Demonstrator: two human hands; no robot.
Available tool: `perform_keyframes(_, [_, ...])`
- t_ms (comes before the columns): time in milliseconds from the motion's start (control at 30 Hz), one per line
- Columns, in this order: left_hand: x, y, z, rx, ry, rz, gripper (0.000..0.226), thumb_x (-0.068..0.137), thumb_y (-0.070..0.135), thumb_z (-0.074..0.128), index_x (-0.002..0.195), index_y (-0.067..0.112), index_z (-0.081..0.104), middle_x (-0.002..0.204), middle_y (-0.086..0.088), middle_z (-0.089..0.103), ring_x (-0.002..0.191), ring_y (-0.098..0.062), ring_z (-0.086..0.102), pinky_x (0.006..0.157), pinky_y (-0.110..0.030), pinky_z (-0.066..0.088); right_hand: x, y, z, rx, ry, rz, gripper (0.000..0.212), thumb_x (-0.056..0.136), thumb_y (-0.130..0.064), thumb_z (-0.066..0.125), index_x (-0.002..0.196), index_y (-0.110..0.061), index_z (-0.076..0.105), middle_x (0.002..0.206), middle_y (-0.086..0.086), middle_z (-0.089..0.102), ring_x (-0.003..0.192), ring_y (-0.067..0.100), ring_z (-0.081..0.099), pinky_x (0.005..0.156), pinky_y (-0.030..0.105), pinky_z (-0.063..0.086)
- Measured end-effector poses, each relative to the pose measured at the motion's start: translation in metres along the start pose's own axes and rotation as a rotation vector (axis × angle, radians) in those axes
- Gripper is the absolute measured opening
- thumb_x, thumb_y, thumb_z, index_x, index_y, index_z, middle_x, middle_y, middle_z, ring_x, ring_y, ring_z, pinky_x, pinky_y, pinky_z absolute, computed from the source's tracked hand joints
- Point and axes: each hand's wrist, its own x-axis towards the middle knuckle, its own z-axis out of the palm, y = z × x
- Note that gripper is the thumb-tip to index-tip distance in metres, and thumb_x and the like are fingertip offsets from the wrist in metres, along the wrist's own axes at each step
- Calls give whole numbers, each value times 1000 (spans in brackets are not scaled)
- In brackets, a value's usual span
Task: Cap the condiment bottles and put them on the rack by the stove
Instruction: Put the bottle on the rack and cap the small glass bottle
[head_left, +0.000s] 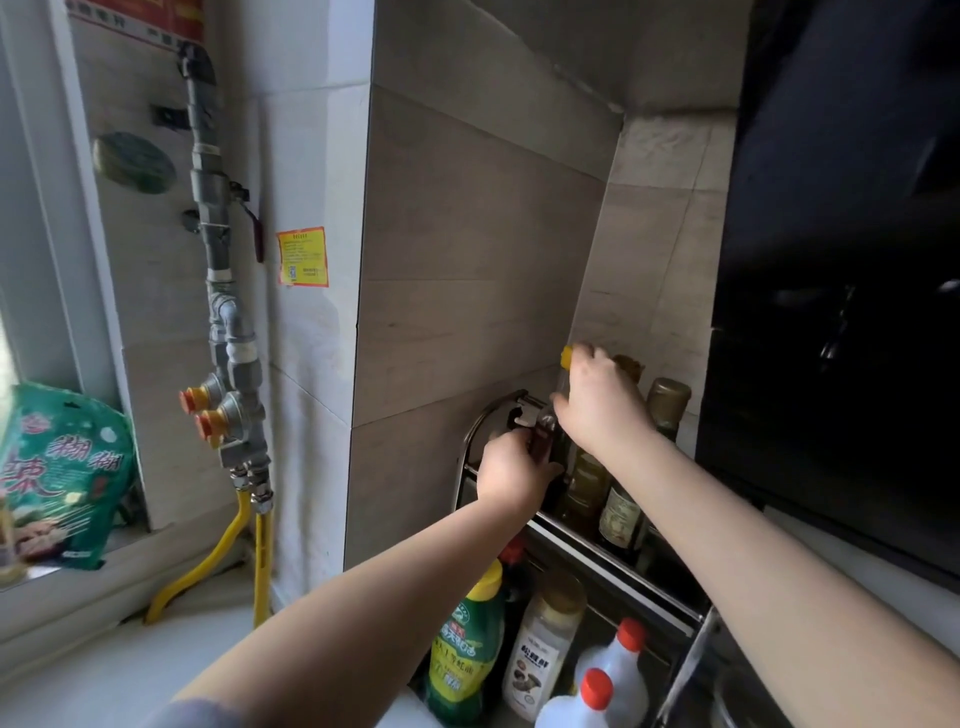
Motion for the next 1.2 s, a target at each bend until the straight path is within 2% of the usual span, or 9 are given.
perform_keyframes(167, [-23,-6,-6,17,86,89,24,77,21,67,100,14,66,98,-10,63,90,-25,59,69,-28,42,-21,4,3,215,121,0,60,88,-18,61,139,-1,35,147,18,33,126,34,45,99,36,42])
perform_keyframes(233, [-49,-17,-18,-9,118,126,23,80,22,66,102,17,68,99,-3,60,90,-17,58,76,-26,44,-46,-9,15,309,261,-130,41,87,-16,59,125,0,52,133,18,49,108,34,58,89,38,48])
perform_keyframes(300, [-85,-42,-35,18,90,140,18,81,23,65,97,18,70,94,4,56,90,-11,56,73,-16,40,-77,-31,35,336,267,-237,30,82,-19,58,108,-3,62,112,13,62,93,32,63,78,37,52])
perform_keyframes(367, [-127,-80,-53,53,62,81,15,81,24,67,94,18,71,92,6,56,89,-10,58,76,-15,44,-110,-57,57,315,163,-292,28,80,-25,59,102,-8,65,104,8,66,93,29,63,77,37,51])
perform_keyframes(467, [-202,-137,-90,87,62,-96,12,81,30,68,89,22,71,95,7,59,91,-10,61,82,-34,53,-160,-104,82,405,-2,-327,25,80,-28,58,97,-11,66,99,6,67,93,29,62,78,39,50])
perform_keyframes(700, [-349,-193,-204,264,212,-240,18,82,41,60,87,27,69,95,14,64,95,-8,58,80,-31,50,-262,-241,111,706,-407,-517,24,87,-29,59,104,-14,64,107,2,64,104,21,57,88,38,46])
perform_keyframes(933, [-473,-215,-291,472,745,-161,14,84,24,61,79,12,68,83,3,65,81,-12,54,82,-16,38,-351,-372,101,957,-729,-701,30,88,-30,60,115,-16,62,110,-2,63,98,8,57,87,34,49])
perform_keyframes(1100, [-520,-256,-331,331,1045,-429,32,79,38,57,100,14,52,97,1,54,93,-20,50,82,-46,46,-381,-432,89,943,-791,-930,41,86,-37,63,122,-19,57,115,-2,60,99,9,57,85,33,50])
perform_keyframes(1200, [-533,-280,-348,306,915,-548,59,74,49,57,120,13,46,116,-3,52,111,-20,48,93,-47,45,-382,-457,83,794,-758,-1108,49,85,-42,62,129,-23,51,124,-3,54,109,13,53,87,33,48])
